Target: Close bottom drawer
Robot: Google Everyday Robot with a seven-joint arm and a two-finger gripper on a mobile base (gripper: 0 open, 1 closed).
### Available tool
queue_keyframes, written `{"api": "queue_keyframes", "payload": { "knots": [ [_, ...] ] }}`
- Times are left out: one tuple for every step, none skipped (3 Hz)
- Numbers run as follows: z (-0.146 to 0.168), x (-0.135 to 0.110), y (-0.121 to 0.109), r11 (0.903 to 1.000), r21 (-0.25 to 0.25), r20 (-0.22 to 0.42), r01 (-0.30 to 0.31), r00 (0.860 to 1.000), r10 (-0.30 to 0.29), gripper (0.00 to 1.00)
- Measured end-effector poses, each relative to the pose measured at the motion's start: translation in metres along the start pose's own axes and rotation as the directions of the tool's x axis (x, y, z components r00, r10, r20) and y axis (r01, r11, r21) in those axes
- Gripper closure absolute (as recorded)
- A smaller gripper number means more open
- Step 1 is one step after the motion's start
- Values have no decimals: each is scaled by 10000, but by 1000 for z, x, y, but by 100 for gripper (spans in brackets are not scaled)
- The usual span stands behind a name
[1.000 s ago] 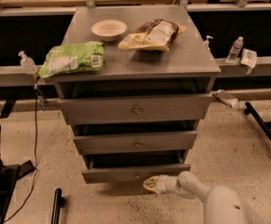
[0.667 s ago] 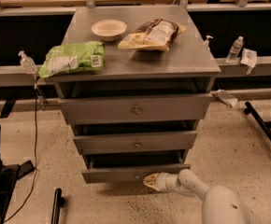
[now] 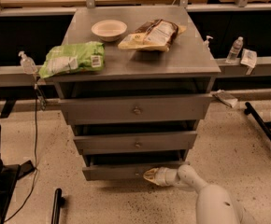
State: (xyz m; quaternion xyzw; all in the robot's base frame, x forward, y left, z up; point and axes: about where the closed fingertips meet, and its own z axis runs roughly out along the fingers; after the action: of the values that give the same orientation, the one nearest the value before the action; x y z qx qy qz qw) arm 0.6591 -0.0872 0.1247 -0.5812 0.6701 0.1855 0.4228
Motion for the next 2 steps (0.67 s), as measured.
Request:
{"api": "queue_keyframes", "payload": {
  "knots": [
    [-2,2,-19,9994,332,-64,-83,9999,86,100],
    [-2,2,-19,9994,332,-64,-83,9999,86,100]
  ]
}}
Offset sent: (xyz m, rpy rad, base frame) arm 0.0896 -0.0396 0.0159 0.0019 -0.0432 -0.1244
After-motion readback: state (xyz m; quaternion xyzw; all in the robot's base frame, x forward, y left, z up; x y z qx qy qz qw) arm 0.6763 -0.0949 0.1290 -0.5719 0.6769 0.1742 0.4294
